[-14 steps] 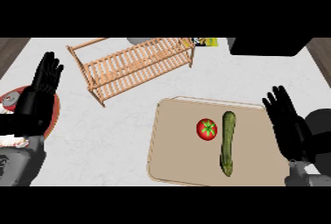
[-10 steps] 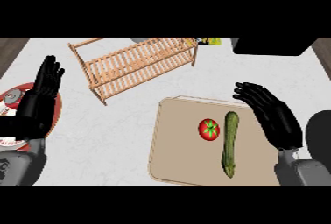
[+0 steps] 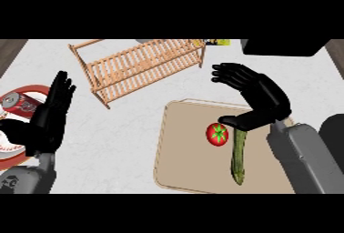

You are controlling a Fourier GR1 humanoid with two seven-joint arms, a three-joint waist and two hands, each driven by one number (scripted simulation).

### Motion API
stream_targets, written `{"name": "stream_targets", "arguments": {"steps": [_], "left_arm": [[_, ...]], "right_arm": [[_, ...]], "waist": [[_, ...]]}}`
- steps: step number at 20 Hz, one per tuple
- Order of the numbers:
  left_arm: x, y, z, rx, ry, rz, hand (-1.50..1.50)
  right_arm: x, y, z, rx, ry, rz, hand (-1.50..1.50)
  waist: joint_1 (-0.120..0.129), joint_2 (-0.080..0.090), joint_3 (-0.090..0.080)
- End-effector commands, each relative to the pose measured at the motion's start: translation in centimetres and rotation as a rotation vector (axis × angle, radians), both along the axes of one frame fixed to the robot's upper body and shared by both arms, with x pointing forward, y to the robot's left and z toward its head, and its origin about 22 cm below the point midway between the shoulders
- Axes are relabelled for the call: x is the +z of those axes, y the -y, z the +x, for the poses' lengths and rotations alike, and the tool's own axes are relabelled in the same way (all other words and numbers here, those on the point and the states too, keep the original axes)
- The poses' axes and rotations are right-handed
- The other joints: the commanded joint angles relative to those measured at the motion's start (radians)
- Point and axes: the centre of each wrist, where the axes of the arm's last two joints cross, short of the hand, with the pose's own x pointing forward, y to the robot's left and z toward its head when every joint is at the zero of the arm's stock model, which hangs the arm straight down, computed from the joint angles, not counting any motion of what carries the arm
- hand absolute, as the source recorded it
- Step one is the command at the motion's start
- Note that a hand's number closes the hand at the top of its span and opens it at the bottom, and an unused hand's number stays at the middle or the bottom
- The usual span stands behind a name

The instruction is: Pick the tomato from the tray and place it in the tiered shelf

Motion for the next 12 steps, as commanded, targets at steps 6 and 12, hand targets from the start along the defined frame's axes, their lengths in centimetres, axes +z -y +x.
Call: {"name": "stream_targets", "arguments": {"steps": [6, 12], "left_arm": [[0.2, 0.0, -0.9, 0.034, -0.036, 0.001, 0.0], [0.0, -0.2, -0.9, 0.04, -0.053, -0.007, 0.0]], "right_arm": [[7.9, 3.5, 1.2, 0.386, 0.237, -0.396, -1.5], [14.6, 1.1, -0.2, 0.423, 0.448, -0.778, -1.5]], "waist": [[-0.034, -0.011, -0.001], [-0.041, -0.011, -0.002]]}}
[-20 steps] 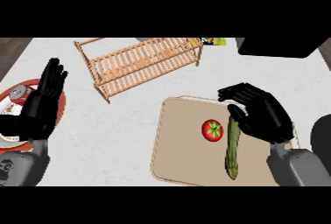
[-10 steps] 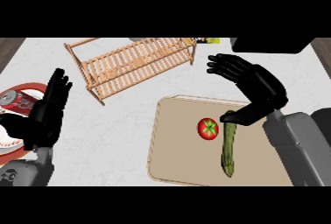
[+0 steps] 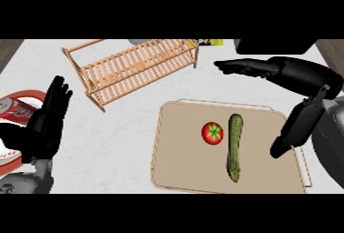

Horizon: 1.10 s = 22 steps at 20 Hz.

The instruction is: Pick the tomato from the tray and place it in the tiered shelf

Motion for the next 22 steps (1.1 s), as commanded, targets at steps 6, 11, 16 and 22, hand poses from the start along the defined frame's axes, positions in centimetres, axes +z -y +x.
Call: {"name": "stream_targets", "arguments": {"steps": [6, 11, 16, 22], "left_arm": [[-0.1, 1.0, -1.2, -0.006, -0.011, 0.0, 0.0], [0.8, -0.4, -1.4, 0.002, -0.001, -0.004, 0.0], [0.4, 0.7, -1.2, -0.003, 0.01, -0.011, 0.0], [1.2, 0.1, -0.5, 0.016, 0.014, 0.01, 0.0]], "right_arm": [[3.3, -5.7, -4.4, -0.047, 0.364, -0.476, -1.5], [1.7, -8.1, -7.4, -0.088, 0.35, -0.558, -1.5], [-0.9, -9.8, -7.5, -0.125, 0.442, -0.694, -1.5], [-3.6, -10.1, -8.4, -0.179, 0.493, -0.883, -1.5]], "waist": [[-0.004, -0.001, 0.0], [-0.007, 0.001, 0.0], [-0.004, 0.004, 0.001], [-0.008, 0.004, 0.001]]}}
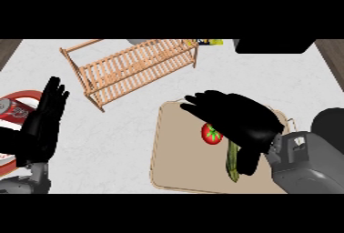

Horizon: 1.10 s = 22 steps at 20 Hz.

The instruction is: Pick the tomato from the tray and place it in the tiered shelf

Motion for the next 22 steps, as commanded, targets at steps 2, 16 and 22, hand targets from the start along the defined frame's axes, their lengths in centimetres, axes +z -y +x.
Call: {"name": "stream_targets", "arguments": {"steps": [2, 16, 22], "left_arm": [[0.8, -0.5, 0.8, -0.009, -0.002, -0.008, 0.0], [-1.0, -0.3, 0.1, 0.007, -0.017, 0.001, 0.0], [-0.5, 0.5, 0.8, -0.008, -0.009, 0.003, 0.0]], "right_arm": [[-3.9, 0.3, 0.4, -0.058, 0.048, -0.08, -1.5], [-8.0, 1.5, 2.5, -0.041, -0.024, -0.062, -1.5], [-8.1, 1.0, 4.4, -0.035, -0.012, -0.013, -1.5]], "waist": [[0.001, 0.002, 0.001], [0.0, 0.001, 0.0], [0.001, 0.002, 0.0]]}}
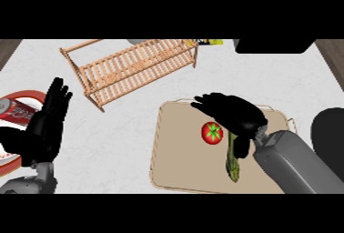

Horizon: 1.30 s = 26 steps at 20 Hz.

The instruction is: Pick the tomato from the tray and place it in the tiered shelf

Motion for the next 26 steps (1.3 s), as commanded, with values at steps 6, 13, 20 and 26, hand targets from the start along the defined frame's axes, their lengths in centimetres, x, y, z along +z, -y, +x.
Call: {"name": "stream_targets", "arguments": {"steps": [6, 13, 20, 26], "left_arm": [[1.1, -0.4, -0.5, -0.004, 0.009, 0.0, 0.0], [0.4, -1.8, 0.4, -0.019, -0.006, -0.017, 0.0], [0.5, 0.3, 0.5, 0.0, 0.015, 0.007, 0.0], [0.4, -1.2, -1.2, 0.003, 0.011, -0.004, 0.0]], "right_arm": [[-2.5, -2.5, -1.2, 0.026, 0.007, 0.05, -1.5], [-6.4, -1.8, 0.8, 0.017, -0.03, 0.017, -1.5], [-6.6, -1.0, 0.0, 0.11, 0.026, -0.055, 1.5], [-6.6, -5.9, -1.3, 0.075, 0.105, -0.002, 1.5]], "waist": [[-0.001, -0.001, 0.0], [0.002, 0.001, 0.0], [-0.001, 0.0, 0.0], [0.002, -0.001, 0.0]]}}
